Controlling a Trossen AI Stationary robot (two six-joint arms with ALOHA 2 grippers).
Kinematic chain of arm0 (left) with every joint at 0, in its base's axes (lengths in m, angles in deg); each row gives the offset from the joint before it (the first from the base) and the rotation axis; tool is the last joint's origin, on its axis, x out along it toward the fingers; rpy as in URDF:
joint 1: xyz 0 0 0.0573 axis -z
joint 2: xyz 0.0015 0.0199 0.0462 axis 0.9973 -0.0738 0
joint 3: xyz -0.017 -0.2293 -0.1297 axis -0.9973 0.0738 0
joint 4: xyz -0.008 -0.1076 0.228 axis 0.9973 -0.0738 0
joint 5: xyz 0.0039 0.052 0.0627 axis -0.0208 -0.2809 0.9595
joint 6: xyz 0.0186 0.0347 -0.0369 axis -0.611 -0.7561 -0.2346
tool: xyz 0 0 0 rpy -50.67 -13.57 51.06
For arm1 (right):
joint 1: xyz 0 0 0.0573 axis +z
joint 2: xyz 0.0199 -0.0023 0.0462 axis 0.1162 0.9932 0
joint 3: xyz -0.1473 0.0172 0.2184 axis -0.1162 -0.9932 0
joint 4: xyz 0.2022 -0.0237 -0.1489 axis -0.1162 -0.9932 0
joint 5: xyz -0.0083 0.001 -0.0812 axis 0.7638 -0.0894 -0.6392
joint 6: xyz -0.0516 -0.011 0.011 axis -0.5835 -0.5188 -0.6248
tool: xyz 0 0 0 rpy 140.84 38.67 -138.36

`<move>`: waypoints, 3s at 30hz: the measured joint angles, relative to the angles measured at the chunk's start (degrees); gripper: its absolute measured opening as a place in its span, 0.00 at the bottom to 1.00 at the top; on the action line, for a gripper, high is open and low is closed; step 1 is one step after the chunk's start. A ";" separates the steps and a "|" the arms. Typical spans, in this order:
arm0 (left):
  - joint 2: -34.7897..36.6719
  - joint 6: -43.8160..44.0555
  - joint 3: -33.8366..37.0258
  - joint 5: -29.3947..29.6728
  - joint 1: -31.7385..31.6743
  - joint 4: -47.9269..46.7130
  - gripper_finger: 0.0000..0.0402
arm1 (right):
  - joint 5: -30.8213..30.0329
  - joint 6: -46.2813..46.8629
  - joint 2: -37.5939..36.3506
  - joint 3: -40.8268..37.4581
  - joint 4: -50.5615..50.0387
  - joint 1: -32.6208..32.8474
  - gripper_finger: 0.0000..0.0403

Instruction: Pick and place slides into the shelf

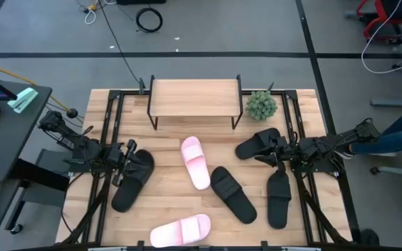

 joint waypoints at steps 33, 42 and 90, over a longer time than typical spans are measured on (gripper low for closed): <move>0.00 0.02 0.00 0.02 0.00 0.02 0.23 | 0.00 0.00 0.00 0.00 0.02 0.00 0.27; -0.01 0.00 0.00 0.02 -0.01 0.02 0.21 | 0.00 0.00 -0.01 0.00 0.01 -0.01 0.27; -0.01 0.00 -0.01 0.01 0.00 0.01 0.22 | 0.02 0.00 0.00 0.00 0.02 -0.02 0.27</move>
